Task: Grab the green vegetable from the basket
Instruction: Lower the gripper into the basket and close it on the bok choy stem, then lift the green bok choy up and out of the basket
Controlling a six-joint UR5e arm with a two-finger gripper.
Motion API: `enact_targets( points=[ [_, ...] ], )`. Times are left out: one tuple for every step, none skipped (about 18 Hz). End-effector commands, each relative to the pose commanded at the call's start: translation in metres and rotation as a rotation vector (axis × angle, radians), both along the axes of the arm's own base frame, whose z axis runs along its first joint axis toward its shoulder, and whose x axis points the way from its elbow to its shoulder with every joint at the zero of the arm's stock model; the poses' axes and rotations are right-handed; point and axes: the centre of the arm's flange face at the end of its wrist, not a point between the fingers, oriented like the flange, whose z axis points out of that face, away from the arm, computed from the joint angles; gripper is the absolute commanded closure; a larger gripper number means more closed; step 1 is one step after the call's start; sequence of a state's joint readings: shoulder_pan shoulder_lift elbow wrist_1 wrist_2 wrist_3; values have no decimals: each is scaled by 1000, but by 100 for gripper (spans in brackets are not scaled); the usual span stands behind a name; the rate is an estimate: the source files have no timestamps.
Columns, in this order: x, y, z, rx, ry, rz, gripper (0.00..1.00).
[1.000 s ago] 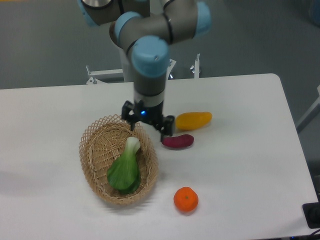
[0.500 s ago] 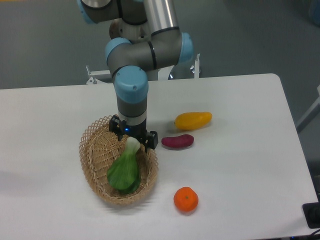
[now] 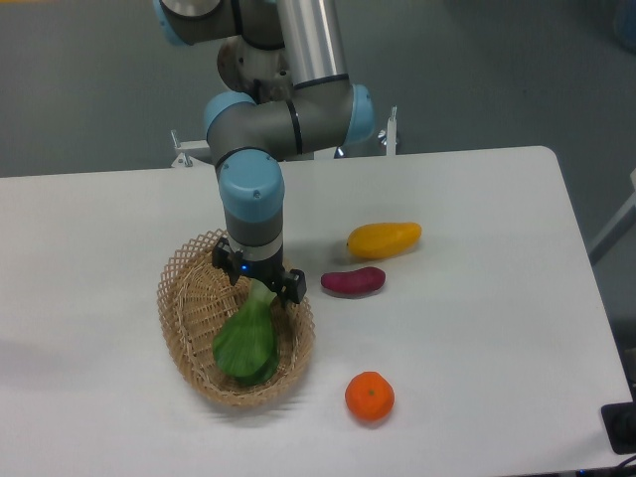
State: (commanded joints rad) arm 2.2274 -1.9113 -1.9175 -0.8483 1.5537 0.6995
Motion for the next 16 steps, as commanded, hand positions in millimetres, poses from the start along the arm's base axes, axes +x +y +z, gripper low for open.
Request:
enact_targets(
  points=[
    [5, 2, -2, -6, 5, -9, 0],
    [8, 4, -2, -4, 7, -15, 0],
    [8, 4, -1, -2, 8, -15, 0],
    [8, 3, -2, -4, 7, -14, 0],
    [9, 4, -2, -4, 8, -15, 0],
    [8, 4, -2, -6, 11, -15, 4],
    [9, 4, -1, -5, 11, -10, 15],
    [8, 4, 1, -2, 12, 2, 30],
    [9, 4, 1, 0, 12, 3, 40],
    [8, 4, 1, 0, 12, 6, 49],
    [9, 4, 2, 1, 13, 3, 53],
    [8, 4, 1, -1, 14, 5, 57],
    [8, 4, 3, 1, 16, 4, 61],
    [8, 5, 4, 3, 16, 2, 61],
    [8, 5, 5, 6, 17, 0, 64],
    [7, 5, 5, 5, 18, 1, 65]
  ],
)
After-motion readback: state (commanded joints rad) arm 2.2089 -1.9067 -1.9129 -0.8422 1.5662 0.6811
